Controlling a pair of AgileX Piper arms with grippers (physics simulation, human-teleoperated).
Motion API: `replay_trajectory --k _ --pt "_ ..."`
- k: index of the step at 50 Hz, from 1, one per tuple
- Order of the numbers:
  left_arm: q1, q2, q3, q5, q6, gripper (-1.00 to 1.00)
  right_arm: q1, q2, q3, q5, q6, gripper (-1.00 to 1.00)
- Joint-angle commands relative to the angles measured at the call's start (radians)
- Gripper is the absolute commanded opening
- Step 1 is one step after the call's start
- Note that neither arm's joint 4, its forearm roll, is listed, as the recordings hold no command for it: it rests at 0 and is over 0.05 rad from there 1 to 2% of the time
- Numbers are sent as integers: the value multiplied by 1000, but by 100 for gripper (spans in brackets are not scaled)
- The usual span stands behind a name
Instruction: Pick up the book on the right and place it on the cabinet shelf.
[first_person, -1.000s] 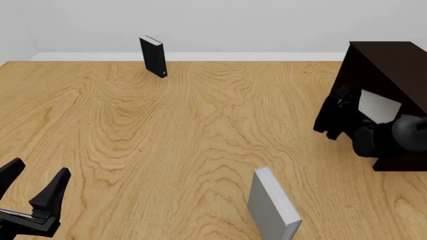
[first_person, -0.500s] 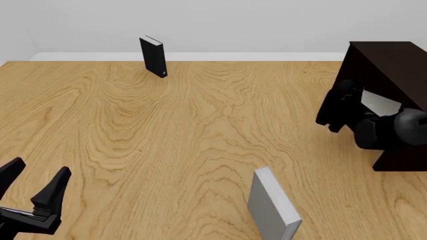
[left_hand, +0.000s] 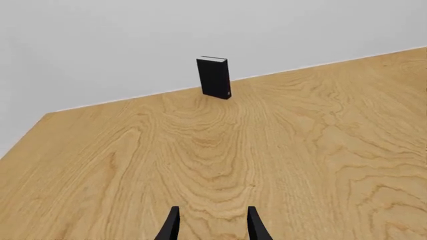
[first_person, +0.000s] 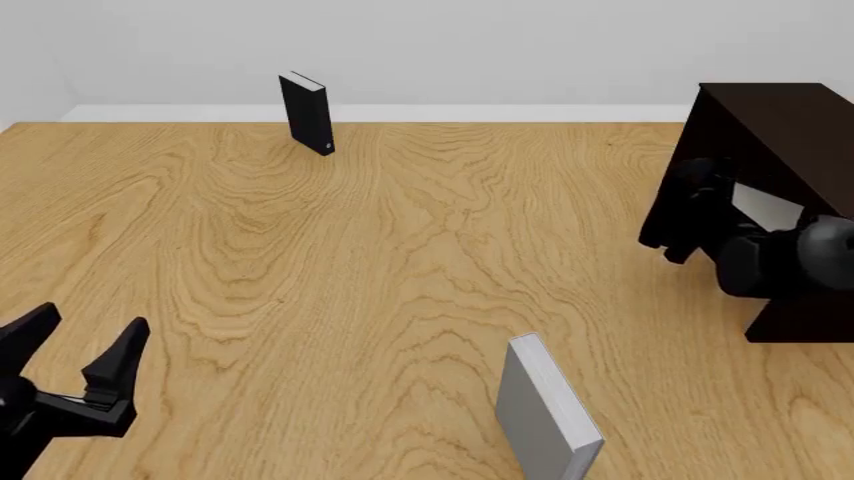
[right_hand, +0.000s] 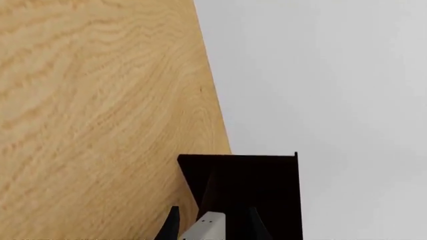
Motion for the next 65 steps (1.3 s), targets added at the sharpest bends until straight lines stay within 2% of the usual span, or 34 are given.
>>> replay_trajectory --k 1,41,65 --pt "-6 -30 0 22 2 100 -15 -10 11 -2 1 100" --pt "-14 -57 0 37 -5 100 -107 -102 125 -28 4 100" --pt "-20 -47 0 33 -4 100 -155 -129 176 -37 29 100"
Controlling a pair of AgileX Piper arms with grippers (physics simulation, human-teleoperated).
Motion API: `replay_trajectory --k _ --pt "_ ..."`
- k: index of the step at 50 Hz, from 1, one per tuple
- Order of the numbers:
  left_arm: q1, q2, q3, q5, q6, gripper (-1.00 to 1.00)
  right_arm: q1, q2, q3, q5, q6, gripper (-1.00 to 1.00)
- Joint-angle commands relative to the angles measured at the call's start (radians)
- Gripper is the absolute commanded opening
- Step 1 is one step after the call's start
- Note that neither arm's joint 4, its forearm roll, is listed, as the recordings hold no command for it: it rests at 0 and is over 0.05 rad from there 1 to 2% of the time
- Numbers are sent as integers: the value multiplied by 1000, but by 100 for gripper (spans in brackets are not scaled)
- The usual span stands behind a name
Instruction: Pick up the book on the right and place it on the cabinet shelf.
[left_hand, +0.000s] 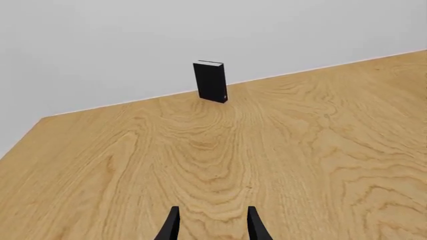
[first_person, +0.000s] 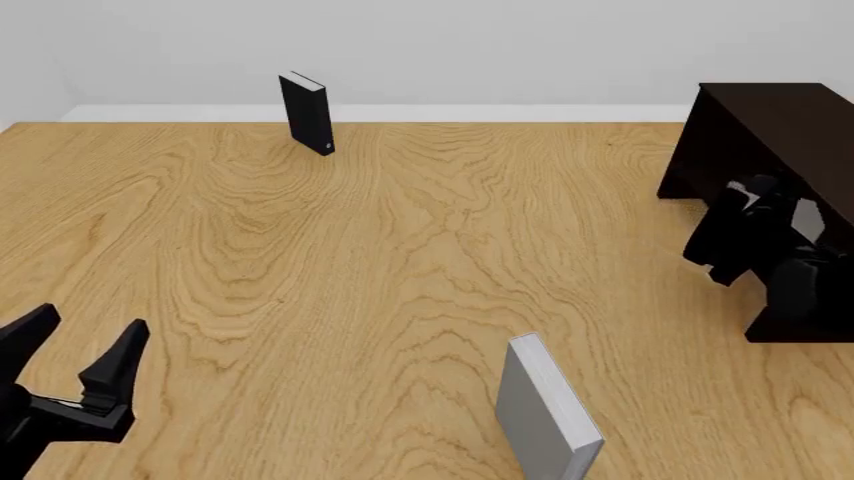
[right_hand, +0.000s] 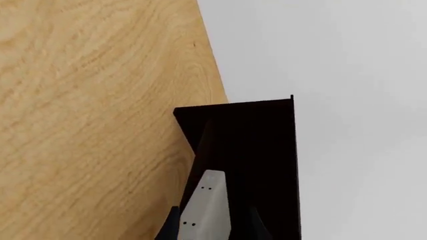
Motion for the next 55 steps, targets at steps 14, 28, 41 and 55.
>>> replay_trajectory --k 14,28,41,55 --pt "-6 -22 0 23 1 100 -87 -20 51 -4 16 100" --pt "-9 -12 0 16 -1 100 -118 -27 64 12 23 100" --pt "-8 -7 0 11 -2 100 -144 -30 71 27 15 100" --pt "-10 -13 0 17 -1 100 -171 -28 72 45 3 100"
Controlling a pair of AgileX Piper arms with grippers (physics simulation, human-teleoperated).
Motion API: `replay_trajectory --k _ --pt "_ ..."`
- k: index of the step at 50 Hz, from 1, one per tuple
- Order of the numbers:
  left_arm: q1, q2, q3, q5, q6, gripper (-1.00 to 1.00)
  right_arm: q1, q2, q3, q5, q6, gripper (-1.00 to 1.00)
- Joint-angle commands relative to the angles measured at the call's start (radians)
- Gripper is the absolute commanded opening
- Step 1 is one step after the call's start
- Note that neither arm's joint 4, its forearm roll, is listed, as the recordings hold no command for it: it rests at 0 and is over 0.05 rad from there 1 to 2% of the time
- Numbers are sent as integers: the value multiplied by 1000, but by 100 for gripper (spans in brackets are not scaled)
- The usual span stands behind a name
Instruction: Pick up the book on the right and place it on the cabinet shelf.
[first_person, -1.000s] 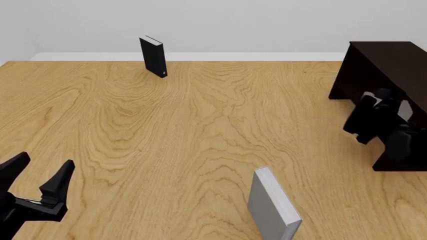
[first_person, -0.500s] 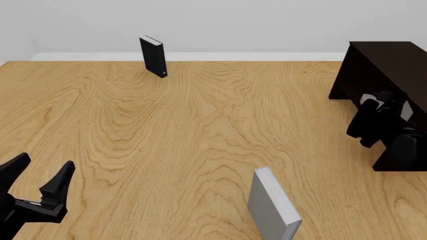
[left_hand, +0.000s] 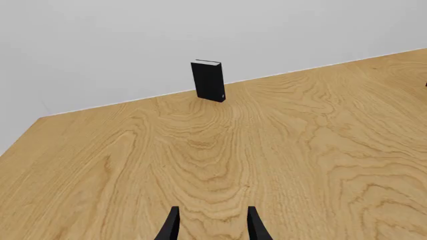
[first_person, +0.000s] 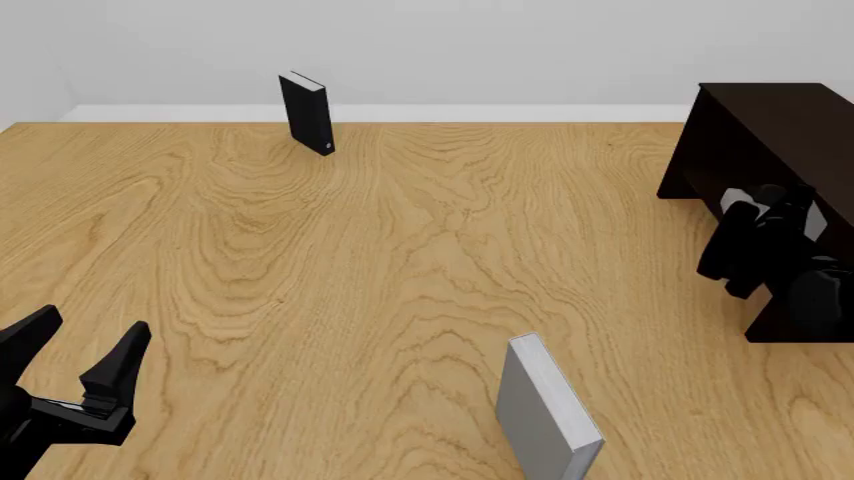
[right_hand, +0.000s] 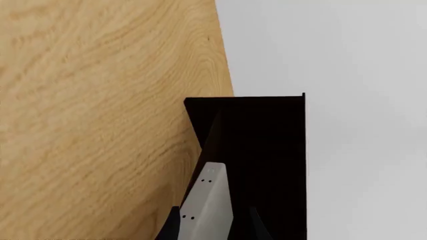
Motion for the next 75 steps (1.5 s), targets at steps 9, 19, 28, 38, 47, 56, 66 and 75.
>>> replay_trajectory --k 9,19,28,38,47,56,66,75 --pt "-4 0 0 3 1 100 -119 7 34 23 -18 100" --pt "-2 3 0 0 4 100 -73 -1 24 27 -10 100" --pt "-2 -7 0 10 7 100 -29 -8 5 40 -5 100" --pt "1 1 0 6 10 100 19 1 -19 46 5 100" --pt "4 -8 0 14 13 100 67 1 -56 70 22 100" --pt "9 -17 0 18 13 100 104 -9 -78 87 31 100" --pt "18 -23 0 20 12 100 122 -16 -73 85 26 100" --pt "19 -29 0 23 16 100 153 -50 -39 53 42 100"
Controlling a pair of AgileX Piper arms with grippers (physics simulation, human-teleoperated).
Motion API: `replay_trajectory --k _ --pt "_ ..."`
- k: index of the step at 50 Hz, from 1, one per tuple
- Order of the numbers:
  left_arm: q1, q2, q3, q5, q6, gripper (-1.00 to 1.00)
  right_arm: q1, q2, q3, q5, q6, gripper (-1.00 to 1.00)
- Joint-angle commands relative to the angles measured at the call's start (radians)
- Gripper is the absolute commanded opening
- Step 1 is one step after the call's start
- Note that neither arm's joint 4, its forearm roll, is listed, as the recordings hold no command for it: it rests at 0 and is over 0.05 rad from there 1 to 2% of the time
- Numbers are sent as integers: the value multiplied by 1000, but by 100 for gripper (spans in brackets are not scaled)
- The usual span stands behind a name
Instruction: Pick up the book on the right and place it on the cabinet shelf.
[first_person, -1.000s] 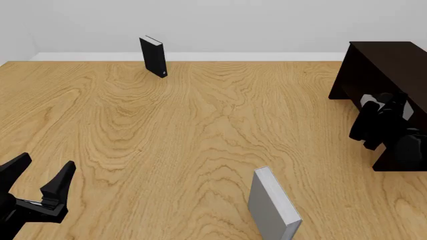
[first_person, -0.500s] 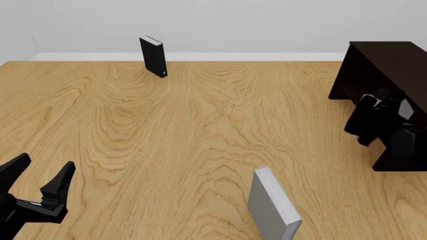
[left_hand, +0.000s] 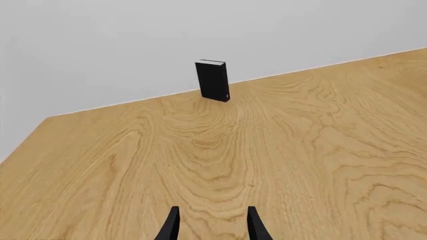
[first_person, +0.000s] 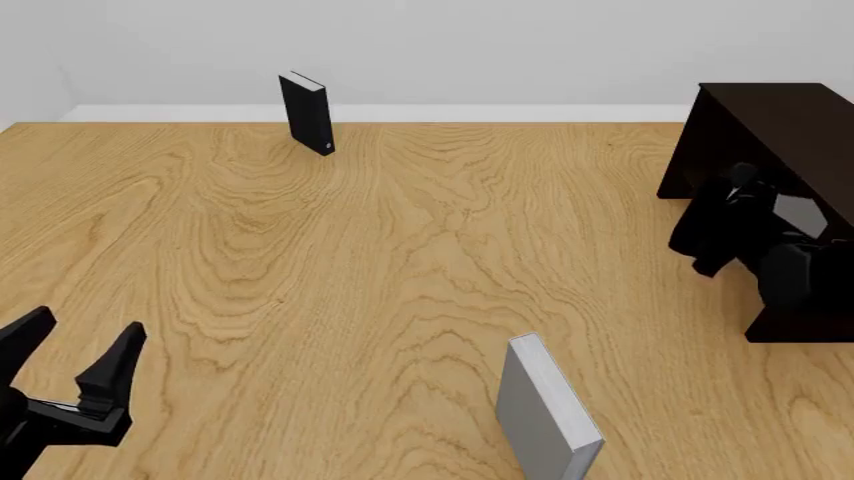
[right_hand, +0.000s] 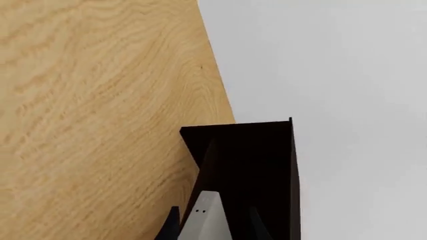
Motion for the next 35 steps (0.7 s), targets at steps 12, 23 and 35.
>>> replay_trajectory --k 12,23,35 --pt "2 -26 0 16 3 100 65 -92 102 -58 23 100" --pt "2 -40 0 29 6 100 82 -126 161 -84 48 100" --pt "2 -40 0 29 6 100 97 -187 212 -96 78 100"
